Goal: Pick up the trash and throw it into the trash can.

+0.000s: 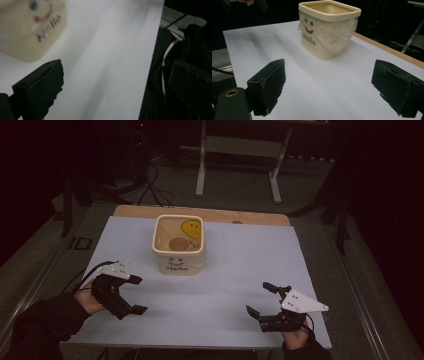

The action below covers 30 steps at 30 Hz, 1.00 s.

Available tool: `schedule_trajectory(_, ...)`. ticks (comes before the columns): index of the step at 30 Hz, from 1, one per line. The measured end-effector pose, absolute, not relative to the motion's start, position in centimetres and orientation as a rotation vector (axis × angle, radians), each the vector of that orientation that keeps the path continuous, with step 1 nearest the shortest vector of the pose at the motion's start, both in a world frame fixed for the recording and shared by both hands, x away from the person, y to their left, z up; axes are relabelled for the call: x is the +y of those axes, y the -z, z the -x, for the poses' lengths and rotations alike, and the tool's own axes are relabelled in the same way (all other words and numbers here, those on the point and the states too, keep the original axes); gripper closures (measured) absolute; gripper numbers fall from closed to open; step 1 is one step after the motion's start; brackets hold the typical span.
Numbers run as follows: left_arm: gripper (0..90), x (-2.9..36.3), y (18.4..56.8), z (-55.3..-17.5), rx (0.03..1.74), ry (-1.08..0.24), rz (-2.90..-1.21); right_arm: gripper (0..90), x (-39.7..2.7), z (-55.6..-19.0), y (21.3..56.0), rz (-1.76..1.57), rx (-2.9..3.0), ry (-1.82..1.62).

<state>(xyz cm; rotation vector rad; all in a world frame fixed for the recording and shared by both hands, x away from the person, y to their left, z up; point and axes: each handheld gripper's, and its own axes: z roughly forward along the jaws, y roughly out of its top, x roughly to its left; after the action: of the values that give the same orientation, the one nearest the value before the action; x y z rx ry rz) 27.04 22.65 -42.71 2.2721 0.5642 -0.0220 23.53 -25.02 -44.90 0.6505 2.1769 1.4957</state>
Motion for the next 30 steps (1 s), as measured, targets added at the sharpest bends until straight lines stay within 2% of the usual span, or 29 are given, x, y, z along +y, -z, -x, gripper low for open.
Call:
schedule_trajectory(16, 0.4, 22.8, 45.8, -25.0, 0.599, 0.058, -2.21, 11.7, -25.0, -23.5, 44.9, -0.65, 2.178, -1.49)
schedule_trajectory(30, 0.4, 23.9, 48.1, -23.7, 0.667, 0.025, -2.165, 11.7, -25.0, -23.5, 44.9, -0.65, 2.184, -1.485)
